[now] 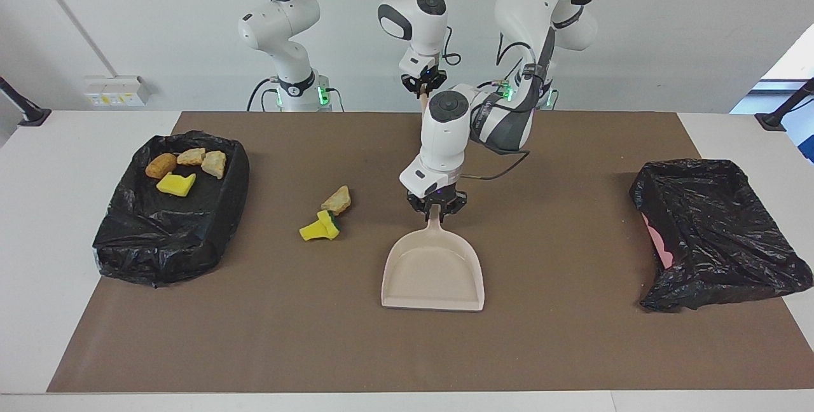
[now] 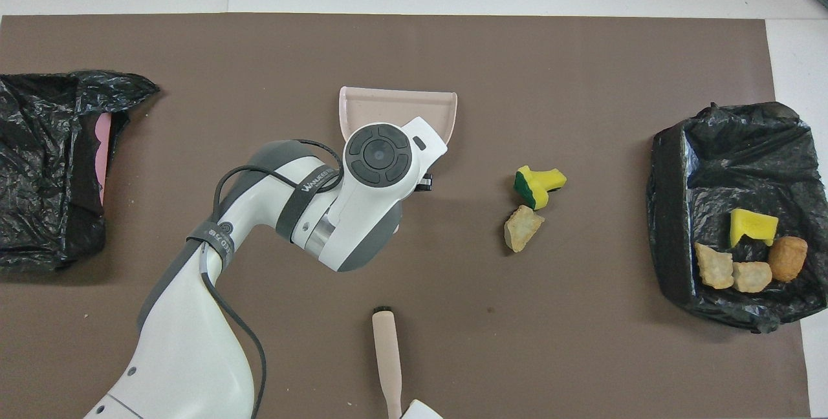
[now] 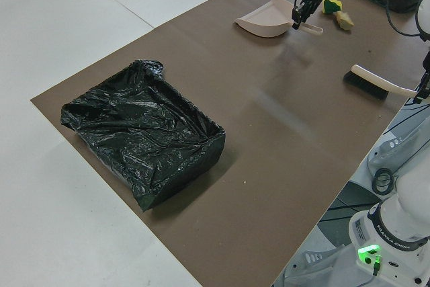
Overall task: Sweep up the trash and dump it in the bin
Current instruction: 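Lower the dustpan near the sponge while the right gripper grasps the brush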
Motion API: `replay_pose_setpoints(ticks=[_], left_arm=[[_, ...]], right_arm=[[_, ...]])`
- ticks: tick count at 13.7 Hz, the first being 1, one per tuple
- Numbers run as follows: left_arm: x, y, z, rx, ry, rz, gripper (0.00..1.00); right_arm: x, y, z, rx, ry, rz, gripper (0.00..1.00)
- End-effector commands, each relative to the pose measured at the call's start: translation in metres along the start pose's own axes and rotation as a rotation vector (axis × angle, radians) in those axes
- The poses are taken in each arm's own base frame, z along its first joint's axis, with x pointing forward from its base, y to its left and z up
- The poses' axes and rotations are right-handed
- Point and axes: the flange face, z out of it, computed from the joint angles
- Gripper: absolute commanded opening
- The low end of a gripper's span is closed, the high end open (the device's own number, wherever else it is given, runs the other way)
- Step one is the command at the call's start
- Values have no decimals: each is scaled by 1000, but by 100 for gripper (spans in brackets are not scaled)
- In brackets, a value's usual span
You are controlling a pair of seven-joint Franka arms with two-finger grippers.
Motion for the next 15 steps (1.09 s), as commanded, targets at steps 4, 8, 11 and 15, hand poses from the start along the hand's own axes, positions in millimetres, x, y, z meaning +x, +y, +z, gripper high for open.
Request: replay_pose_setpoints(ticks=[4,8,11,15], left_arm=[[-8,-26,-61,74,-40,295,9],[-17,-39,-67,94,-136,556,0],[-18,-49,-67,86,-188,751,0],[-31,-57,-62,79,-236,915,0]], right_arm=[[29,21,-40,-28,4,48,0],[50,73,-78,-74,-45,-9,0],[63,122,-105,-135,-47,46,0],[107,181,-107,-316,25,40,0]])
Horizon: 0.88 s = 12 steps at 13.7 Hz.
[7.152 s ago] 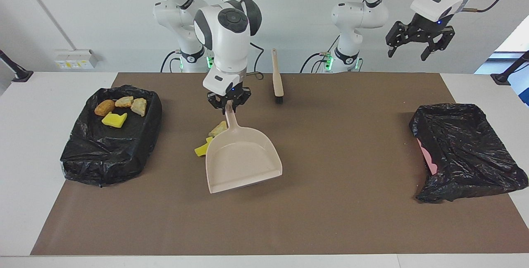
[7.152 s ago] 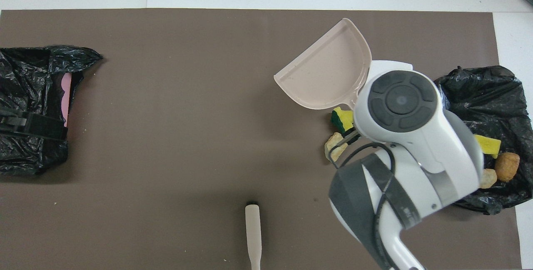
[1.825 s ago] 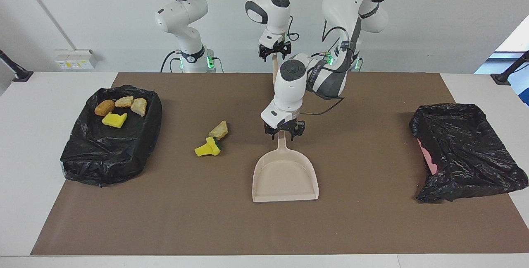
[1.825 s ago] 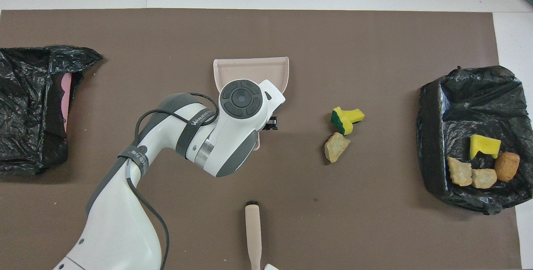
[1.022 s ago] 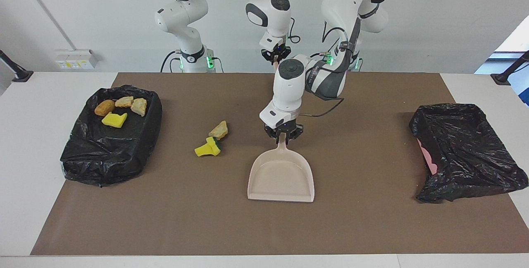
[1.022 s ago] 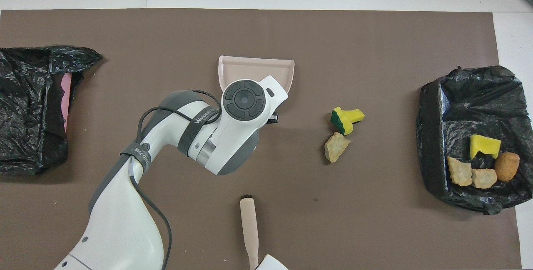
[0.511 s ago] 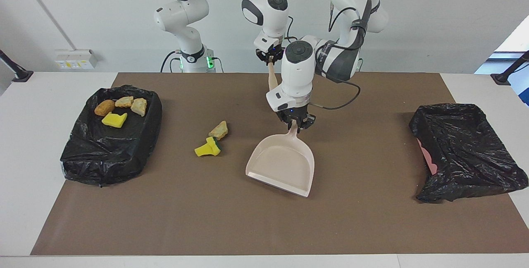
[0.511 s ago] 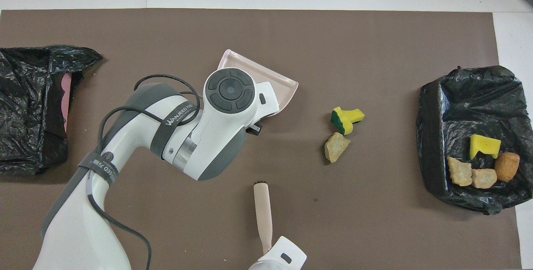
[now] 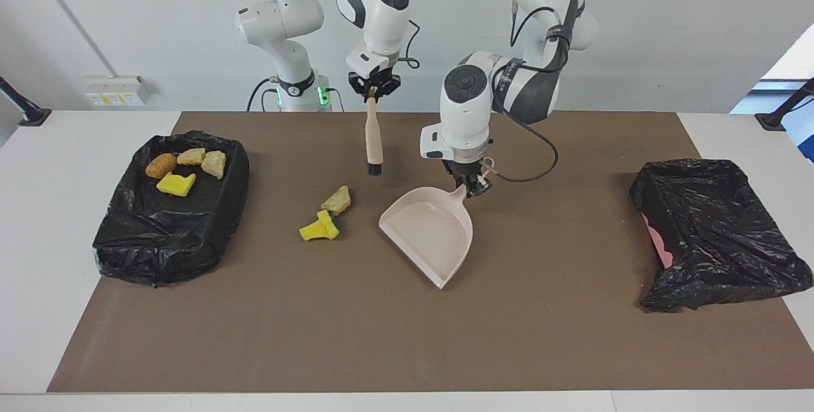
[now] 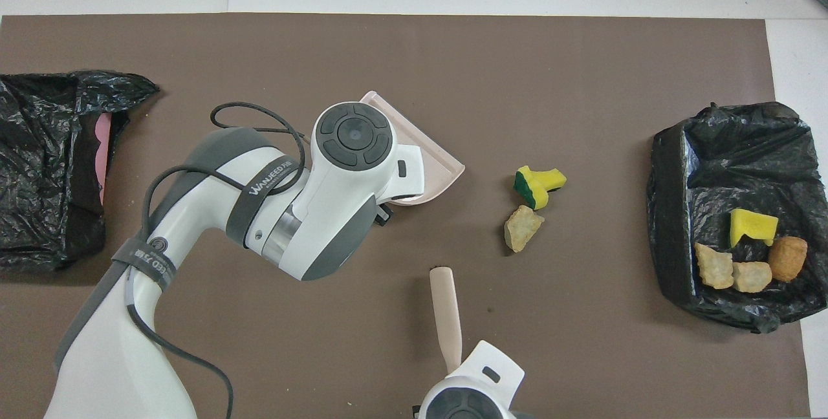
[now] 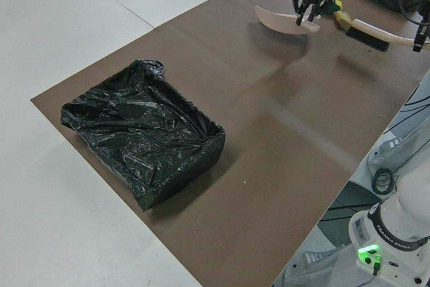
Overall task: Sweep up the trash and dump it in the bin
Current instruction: 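Lower the dustpan near the sponge while the right gripper grasps the brush, then sweep the yellow sponge and rock into the dustpan with the right gripper's brush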
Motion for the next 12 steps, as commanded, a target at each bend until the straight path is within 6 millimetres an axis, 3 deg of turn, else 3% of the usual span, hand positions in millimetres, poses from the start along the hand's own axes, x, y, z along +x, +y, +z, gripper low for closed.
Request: replay_pose_setpoints(ticks=[1,6,10,12], left_arm=[[-17,11,3,11,-34,82,0],[-24,19,10,5,-49,126,0],[-29,41,16,6,-60,191,0],[-29,50,22,15,-79,214,0]], right_arm=[[33,40,13,-82,11,-43,0],[113,129,37,-165,43,-164,0],[149,190,62,-99,69,-190,0],[158,200,85,-59,46,-176,0]])
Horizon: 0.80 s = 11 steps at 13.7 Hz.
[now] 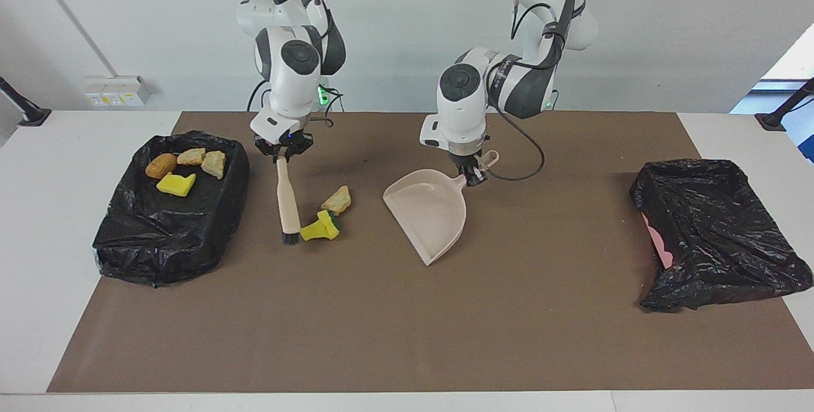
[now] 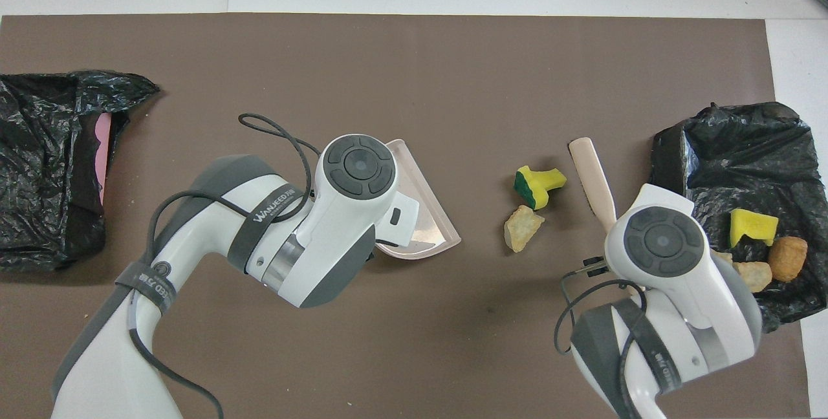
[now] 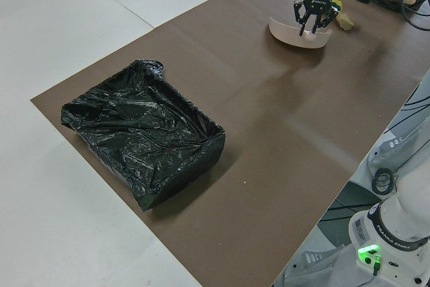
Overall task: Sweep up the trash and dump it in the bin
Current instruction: 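Sweep the yellow sponge and rock into the dustpan with the right gripper's brush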
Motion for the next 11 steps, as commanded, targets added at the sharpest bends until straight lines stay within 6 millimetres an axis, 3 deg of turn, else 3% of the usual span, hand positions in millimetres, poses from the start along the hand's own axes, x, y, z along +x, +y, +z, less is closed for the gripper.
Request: replay_pose_setpoints(ticks=[1,4,6,9,11], left_arm=[[-8,19,5,25,-21,54,0],[-8,31,10,50,-42,85,0],[-7,43,20,59,-39,108,0],[-8,45,18,62,-37,111,0],[-7,49,21,61,-39,118,0]], right_arm=[[10,2,20,31,-17,-16,0],[12,-25,36,122,-65,-25,0],[12,-58,34,192,-77,-46,0],[10,-87,31,330,-97,-41,0],[8,-116,21,426,-101,-26,0]])
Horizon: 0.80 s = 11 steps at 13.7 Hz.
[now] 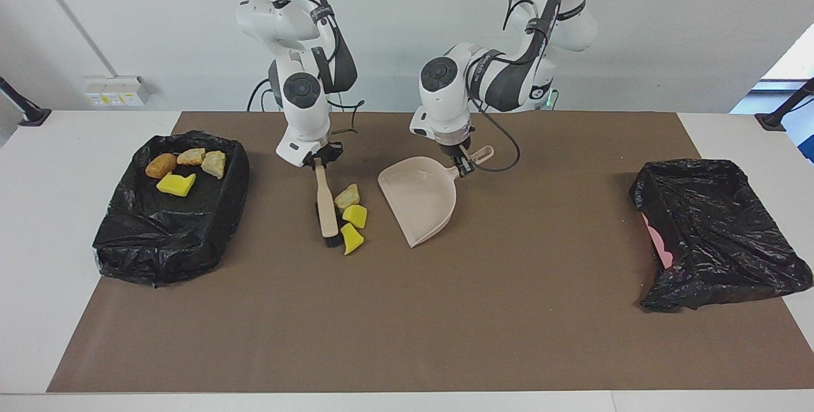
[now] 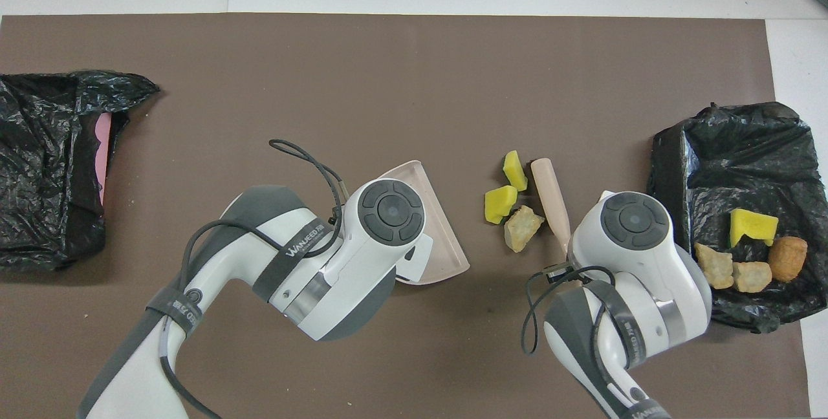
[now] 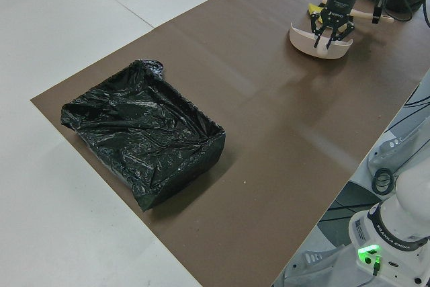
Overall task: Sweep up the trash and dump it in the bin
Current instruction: 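Sweep the yellow sponge and rock into the dustpan with the right gripper's brush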
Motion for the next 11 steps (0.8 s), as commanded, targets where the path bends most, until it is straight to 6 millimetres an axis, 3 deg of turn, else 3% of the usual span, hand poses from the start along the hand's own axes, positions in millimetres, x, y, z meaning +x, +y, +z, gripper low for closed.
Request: replay_pose_setpoints(ticks=[1,4,7,11], left_arm=[[-8,11,1,24,0,32,0],[-8,13,3,25,2,32,0],[-7,12,3,32,17,31,0],[-6,11,3,36,29,28,0]], right_arm=[[1,-28,3,127,-3,-8,0],[-3,-62,0,233,-8,-30,0],[-7,-69,-4,341,-32,-47,0],[-11,-73,-34,470,-50,-43,0]])
